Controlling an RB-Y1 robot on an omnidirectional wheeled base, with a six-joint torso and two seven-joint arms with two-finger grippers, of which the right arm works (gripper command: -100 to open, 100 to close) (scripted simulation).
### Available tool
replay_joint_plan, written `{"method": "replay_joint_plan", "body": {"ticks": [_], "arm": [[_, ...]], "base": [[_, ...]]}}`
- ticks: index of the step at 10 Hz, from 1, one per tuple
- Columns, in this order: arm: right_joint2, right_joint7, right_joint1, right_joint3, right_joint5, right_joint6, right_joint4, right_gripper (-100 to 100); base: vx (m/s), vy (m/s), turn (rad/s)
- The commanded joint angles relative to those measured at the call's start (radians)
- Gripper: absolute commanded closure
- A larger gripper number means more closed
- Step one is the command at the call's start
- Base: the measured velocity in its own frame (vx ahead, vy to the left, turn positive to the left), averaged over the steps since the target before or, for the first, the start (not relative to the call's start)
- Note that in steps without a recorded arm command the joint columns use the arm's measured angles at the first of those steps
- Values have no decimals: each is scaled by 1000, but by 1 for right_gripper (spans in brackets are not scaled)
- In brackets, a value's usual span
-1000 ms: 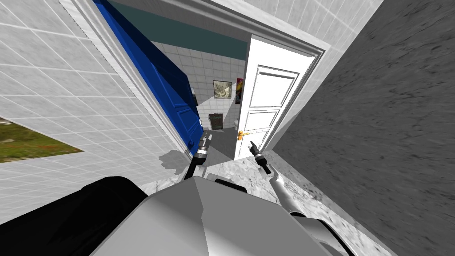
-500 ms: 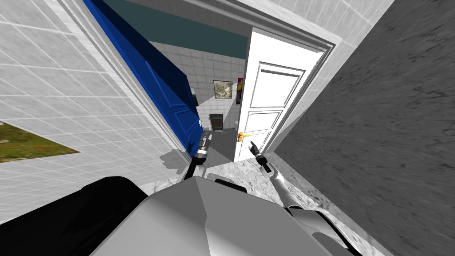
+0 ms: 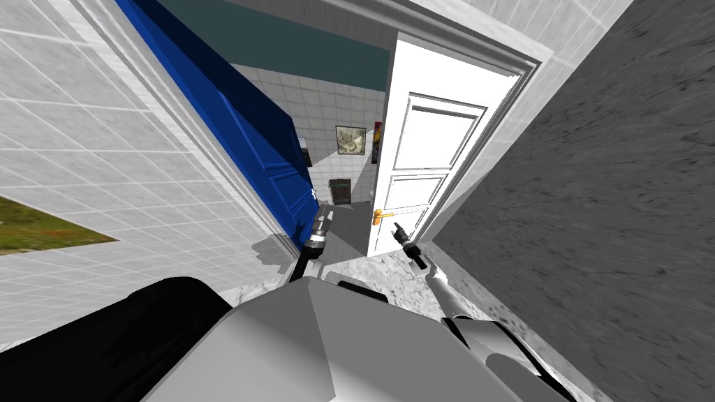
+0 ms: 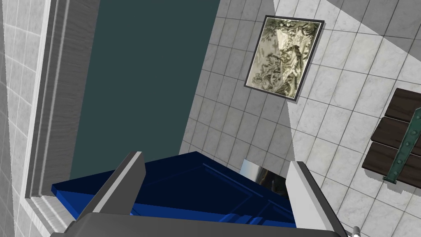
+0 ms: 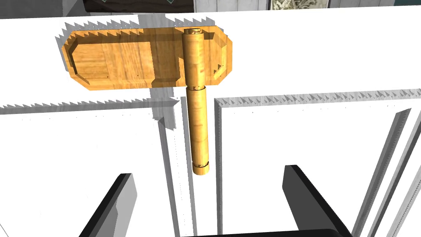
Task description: Push the door open
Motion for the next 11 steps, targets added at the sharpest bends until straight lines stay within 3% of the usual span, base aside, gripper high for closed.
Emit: {"method": "replay_joint_plan", "body": {"ticks": [1,4,9,10,11], "arm": [[-2,-9,-15,2,5,-3,28,-100],[5,4,-13,-3,-2,6,21,-100],[27,36,-26,-16,-17,28,35,-100],[24,31,-24,-15,-15,26,33,-100],[24,31,-24,-15,-15,26,33,100]], "base": [[86,-30,22],[94,12,32],[197,67,50],[102,23,10],[-14,0,-7]]}}
